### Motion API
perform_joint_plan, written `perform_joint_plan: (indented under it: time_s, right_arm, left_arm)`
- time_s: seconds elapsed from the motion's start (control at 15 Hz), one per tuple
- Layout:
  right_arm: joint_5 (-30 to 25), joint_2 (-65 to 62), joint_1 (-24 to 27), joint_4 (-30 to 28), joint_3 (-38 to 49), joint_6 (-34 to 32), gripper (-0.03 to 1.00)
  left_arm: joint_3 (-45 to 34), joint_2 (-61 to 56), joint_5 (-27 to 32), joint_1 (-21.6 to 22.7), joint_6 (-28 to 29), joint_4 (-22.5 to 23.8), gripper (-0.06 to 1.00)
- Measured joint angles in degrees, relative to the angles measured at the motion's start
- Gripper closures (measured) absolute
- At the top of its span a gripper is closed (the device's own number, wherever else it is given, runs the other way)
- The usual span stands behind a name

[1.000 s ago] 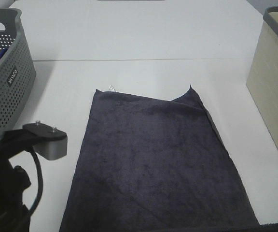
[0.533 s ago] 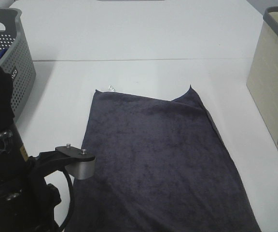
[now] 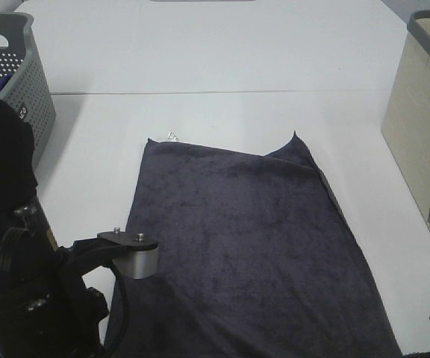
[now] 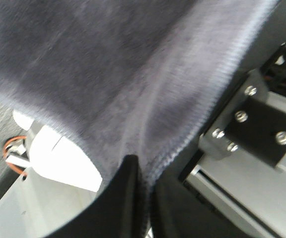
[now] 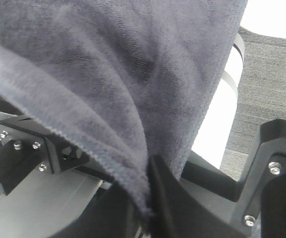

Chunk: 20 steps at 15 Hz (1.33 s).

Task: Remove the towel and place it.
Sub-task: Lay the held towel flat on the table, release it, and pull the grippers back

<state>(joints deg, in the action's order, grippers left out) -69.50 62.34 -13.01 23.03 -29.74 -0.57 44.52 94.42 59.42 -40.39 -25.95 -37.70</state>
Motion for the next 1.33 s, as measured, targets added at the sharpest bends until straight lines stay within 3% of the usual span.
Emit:
perform_joint_plan:
  time_s: [0.13, 0.2, 0.27, 0.4, 0.73, 0.87, 1.2, 1.33]
  right_arm:
    - [0.0, 0.0, 0.0, 0.8, 0.0, -0.1, 0.72]
    - [0.0, 0.0, 0.0, 0.8, 0.0, -0.1, 0.51]
    - [0.0, -0.1, 0.0, 0.8, 0.0, -0.1, 0.41]
    - [0.0, -1.0, 0.0, 0.8, 0.0, -0.1, 0.33]
    - [0.2, -4.0, 0.0, 0.2, -6.4, -0.1, 0.31]
    - [0.2, -1.5, 0.0, -1.7, -11.2, -0.1, 0.30]
    - [0.4, 11.8, 0.0, -8.3, -27.8, 0.0, 0.30]
    - [1.8, 17.0, 0.0, -9.8, -33.1, -0.1, 0.30]
  left_arm:
    - [0.0, 0.0, -1.5, 0.0, -1.4, -2.6, 0.65]
    - [0.0, 0.0, -2.3, 0.0, -1.8, -4.6, 0.41]
    - [0.0, 0.0, -3.0, 0.0, -1.9, -5.4, 0.32]
    - [0.0, 0.0, -3.2, 0.0, -1.9, -5.7, 0.24]
    - [7.8, 0.0, -1.1, 0.0, -1.8, -3.6, 0.23]
    - [13.6, 0.0, -1.3, 0.0, 0.5, 1.4, 0.18]
    - [23.2, 0.1, -2.5, 0.5, 13.0, 23.7, 0.13]
    - [24.5, 0.3, -3.1, 5.0, 15.8, 26.7, 0.13]
